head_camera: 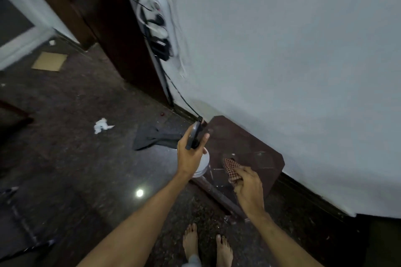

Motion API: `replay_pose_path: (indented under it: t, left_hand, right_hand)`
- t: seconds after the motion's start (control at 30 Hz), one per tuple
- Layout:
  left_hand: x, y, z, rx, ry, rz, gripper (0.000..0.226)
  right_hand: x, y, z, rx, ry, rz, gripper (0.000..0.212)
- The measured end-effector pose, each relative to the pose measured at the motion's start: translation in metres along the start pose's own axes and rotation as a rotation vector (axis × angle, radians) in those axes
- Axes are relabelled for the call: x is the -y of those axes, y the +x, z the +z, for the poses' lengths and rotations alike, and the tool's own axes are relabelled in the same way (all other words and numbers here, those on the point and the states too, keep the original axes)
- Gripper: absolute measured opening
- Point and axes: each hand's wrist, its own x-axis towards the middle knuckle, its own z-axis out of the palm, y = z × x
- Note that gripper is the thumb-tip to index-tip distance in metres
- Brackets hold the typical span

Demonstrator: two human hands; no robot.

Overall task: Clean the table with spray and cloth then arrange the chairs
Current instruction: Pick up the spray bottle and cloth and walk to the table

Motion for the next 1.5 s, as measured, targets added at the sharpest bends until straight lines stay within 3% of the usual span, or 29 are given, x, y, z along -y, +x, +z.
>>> replay_pose_path:
  t: [0.2,0.33,0.4,0.7,1.0,1.13,1.3,1.5]
  left_hand:
    - [-0.093,-0.052,-0.09,-0.266,-0.094,0.036,0.031]
    - [-0.125,-0.083,-0.166,-0.435,-0.083,0.046,0.017]
    - [-0.131,-0.093,-0.202,-0.511,-0.055,0.046,0.015]
    - [-0.102,-0.123,-0.374,-0.935,0.031,0.0,0.013]
    - [-0.081,-0.147,-0.491,-1.248,0.033,-0.095,0.019]
    - [-0.072,-0.143,-0.538,-1.375,-0.005,-0.151,0.027]
    - [-0.071,-0.129,-0.591,-1.549,-0.068,-0.223,0.019]
    - [-0.08,-0.118,-0.647,-1.621,-0.064,-0.268,0.017]
  right_hand:
    - [0.103,-0.022,-0.045,0.101,0.111,-0.155,0.05]
    - [0.185,-0.03,-0.056,0.208,0.168,-0.314,0.035]
    - [0.217,-0.024,-0.045,0.262,0.151,-0.374,0.039]
    - [0.418,-0.019,0.044,0.495,0.203,-0.666,0.044]
    - [0.568,-0.034,0.159,0.695,0.261,-0.909,0.061]
    - [0.636,-0.041,0.205,0.84,0.262,-0.963,0.059]
    - [0.717,-0.045,0.257,0.964,0.234,-1.032,0.056]
    - [0.792,-0.058,0.3,0.968,0.227,-1.045,0.051]
